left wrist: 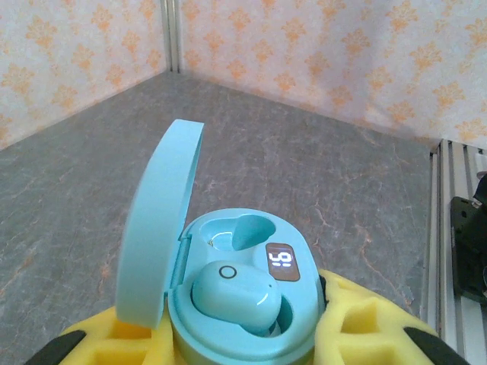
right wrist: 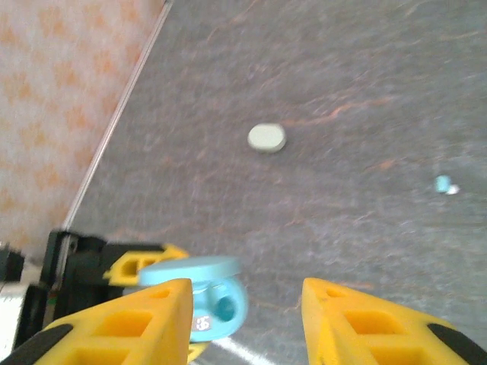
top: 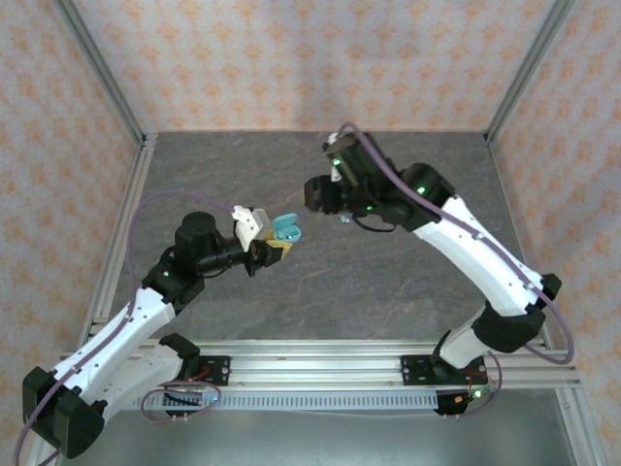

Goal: Insert the wireless bluetooth earbuds into the charging case

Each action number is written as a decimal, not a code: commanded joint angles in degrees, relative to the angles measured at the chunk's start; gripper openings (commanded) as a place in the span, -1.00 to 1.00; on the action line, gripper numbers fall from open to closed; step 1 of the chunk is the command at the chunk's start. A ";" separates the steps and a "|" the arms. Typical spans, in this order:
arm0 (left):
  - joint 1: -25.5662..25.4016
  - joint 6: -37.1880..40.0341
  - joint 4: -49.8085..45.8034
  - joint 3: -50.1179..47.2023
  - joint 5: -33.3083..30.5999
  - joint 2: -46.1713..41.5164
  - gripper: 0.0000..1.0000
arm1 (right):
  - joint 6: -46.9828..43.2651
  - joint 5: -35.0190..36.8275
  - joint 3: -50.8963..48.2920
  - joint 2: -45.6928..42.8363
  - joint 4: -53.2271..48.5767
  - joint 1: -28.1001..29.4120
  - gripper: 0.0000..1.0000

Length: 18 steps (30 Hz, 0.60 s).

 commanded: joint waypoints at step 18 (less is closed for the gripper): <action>-0.56 -1.33 0.14 -1.72 -3.44 -0.25 -1.00 | -8.15 -12.40 -12.08 24.36 8.07 -23.30 -0.33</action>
